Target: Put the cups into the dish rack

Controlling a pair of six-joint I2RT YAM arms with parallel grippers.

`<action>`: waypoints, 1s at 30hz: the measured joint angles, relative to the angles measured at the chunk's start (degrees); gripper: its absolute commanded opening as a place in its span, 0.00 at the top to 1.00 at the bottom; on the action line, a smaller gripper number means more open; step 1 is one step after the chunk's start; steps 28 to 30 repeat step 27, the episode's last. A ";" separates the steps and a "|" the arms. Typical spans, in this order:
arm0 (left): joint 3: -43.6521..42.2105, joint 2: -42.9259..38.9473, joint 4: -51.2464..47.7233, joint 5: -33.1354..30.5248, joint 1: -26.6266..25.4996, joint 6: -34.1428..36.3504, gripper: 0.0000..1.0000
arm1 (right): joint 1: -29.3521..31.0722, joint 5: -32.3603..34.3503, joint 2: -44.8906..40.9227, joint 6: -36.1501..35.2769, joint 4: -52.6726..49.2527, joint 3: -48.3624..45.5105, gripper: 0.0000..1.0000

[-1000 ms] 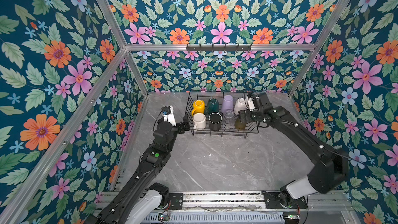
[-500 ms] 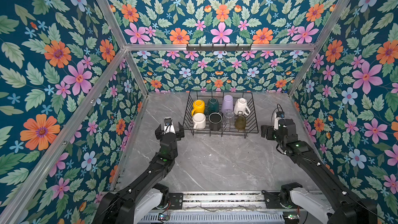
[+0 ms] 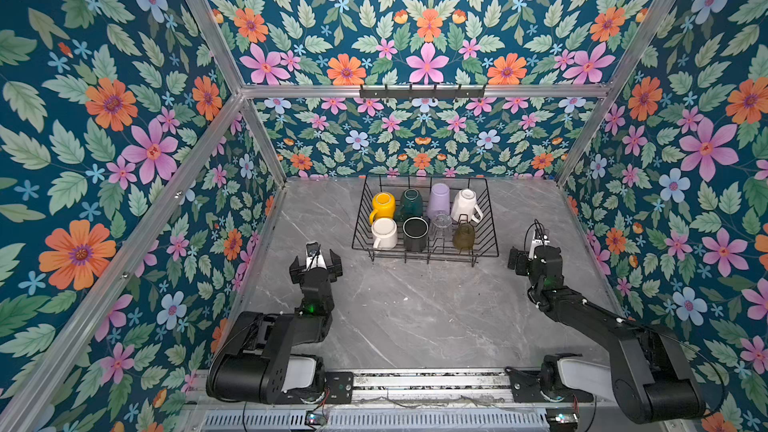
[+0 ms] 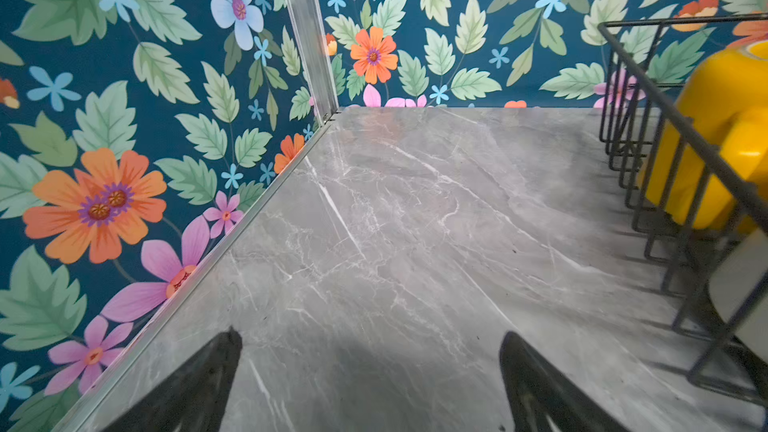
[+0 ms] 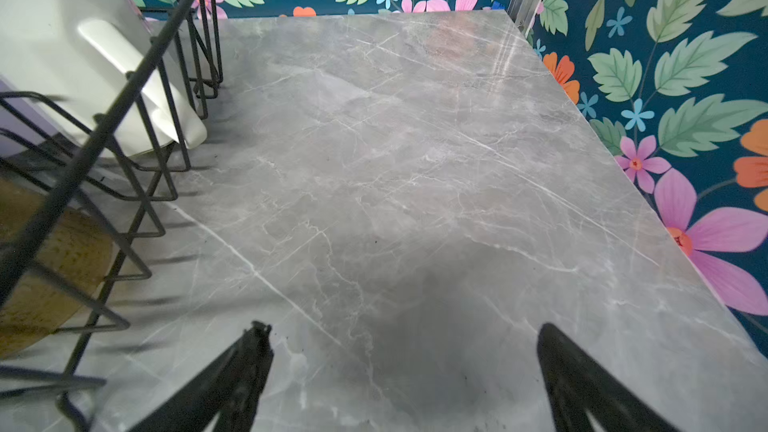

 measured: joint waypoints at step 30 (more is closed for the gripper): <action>6.19 13.60 10.23 4.92 4.76 -1.14 0.00 | -2.25 -8.76 10.05 -1.97 24.44 -5.25 0.01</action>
